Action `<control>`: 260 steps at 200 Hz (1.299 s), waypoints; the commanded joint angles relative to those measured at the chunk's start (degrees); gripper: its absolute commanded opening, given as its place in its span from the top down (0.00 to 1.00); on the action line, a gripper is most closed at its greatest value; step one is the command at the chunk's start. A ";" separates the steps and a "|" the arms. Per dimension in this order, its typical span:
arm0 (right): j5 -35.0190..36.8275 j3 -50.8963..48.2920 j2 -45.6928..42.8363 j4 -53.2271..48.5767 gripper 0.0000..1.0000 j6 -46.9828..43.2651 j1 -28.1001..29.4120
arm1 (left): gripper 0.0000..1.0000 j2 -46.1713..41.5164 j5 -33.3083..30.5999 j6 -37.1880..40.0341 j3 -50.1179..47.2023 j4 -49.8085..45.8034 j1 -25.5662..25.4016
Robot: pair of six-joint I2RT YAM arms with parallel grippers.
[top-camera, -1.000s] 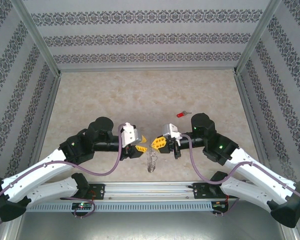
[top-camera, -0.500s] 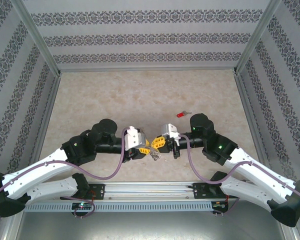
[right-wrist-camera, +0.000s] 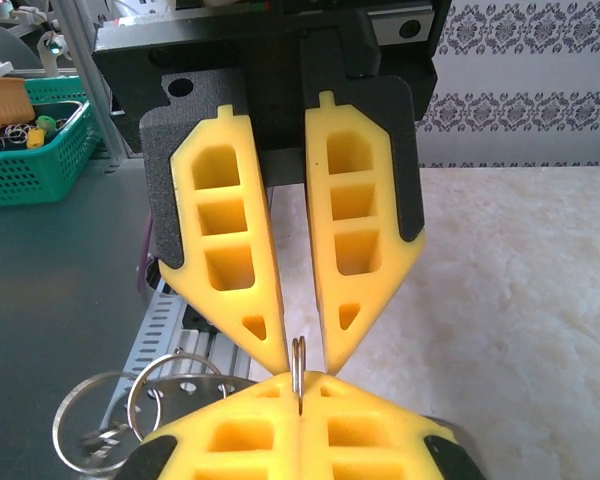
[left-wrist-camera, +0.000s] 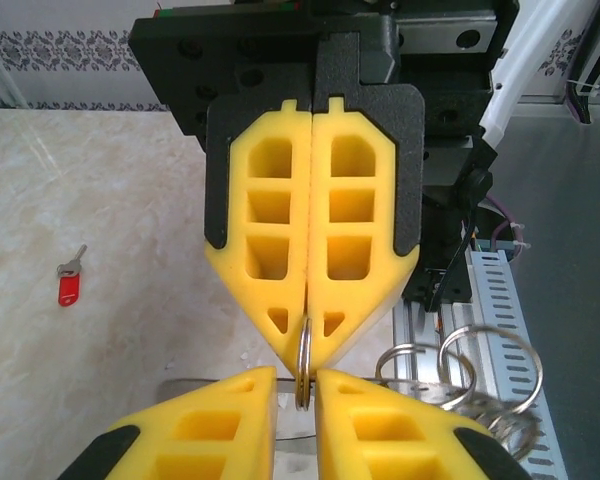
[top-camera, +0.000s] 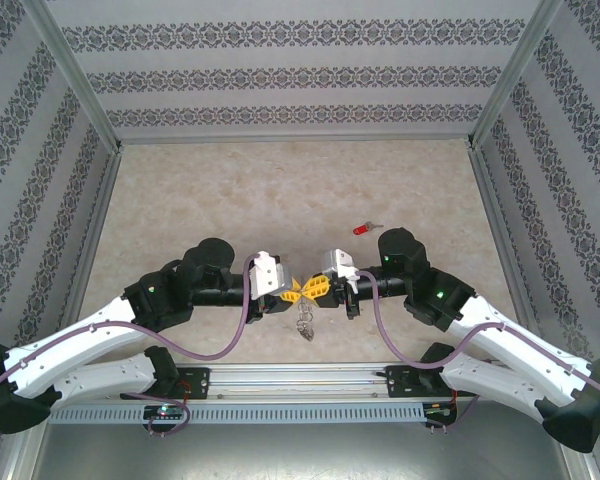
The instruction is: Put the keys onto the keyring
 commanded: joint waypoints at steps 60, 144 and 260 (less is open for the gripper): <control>-1.12 0.79 -0.14 0.28 1.00 -2.21 1.66 | 0.92 -0.13 -2.54 1.07 -1.07 5.51 -0.89; 0.81 0.27 -0.93 0.11 0.79 -1.65 2.21 | 1.00 -3.87 -4.60 0.59 -3.57 8.08 -0.87; 1.89 0.97 -0.14 2.65 0.83 -0.38 2.34 | 1.00 -6.72 -1.22 -1.00 -5.77 9.04 -0.89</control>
